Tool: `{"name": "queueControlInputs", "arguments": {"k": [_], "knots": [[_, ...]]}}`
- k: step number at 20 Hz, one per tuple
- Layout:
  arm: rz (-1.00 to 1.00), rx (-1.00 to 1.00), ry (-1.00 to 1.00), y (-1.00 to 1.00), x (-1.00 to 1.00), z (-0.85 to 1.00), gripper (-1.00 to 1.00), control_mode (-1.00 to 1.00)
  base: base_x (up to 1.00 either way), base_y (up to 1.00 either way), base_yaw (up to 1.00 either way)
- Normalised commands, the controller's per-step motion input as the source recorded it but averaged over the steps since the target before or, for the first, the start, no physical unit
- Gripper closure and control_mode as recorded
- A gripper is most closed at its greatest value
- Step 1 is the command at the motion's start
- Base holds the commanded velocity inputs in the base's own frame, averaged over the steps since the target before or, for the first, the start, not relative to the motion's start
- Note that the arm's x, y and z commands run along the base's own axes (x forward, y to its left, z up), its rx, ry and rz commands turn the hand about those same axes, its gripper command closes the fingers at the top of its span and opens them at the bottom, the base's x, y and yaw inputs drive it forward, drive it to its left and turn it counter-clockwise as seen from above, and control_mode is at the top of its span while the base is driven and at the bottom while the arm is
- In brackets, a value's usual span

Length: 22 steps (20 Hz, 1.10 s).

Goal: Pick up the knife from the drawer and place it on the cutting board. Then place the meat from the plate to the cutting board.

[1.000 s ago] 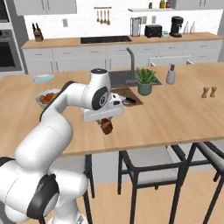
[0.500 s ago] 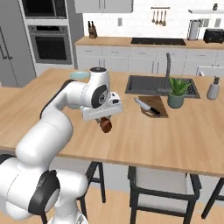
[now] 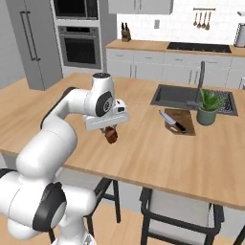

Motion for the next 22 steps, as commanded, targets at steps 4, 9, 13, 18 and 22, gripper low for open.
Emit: {"name": "queueControlInputs", "arguments": {"k": [4, 9, 13, 18, 22], "knots": [[0.0, 0.0, 0.0, 0.0, 0.0, 0.0, 1.0, 1.0, -0.28, -0.81, -0.19], [0.0, 0.0, 0.0, 0.0, 0.0, 0.0, 1.0, 1.0, 0.2, -1.0, -0.1], [0.0, 0.0, 0.0, 0.0, 0.0, 0.0, 1.0, 1.0, 0.49, -1.0, -0.02], [0.0, 0.0, 0.0, 0.0, 0.0, 0.0, 1.0, 1.0, 0.9, -0.37, 0.04], [0.0, 0.0, 0.0, 0.0, 0.0, 0.0, 1.0, 1.0, 1.0, -0.18, 0.11]]}}
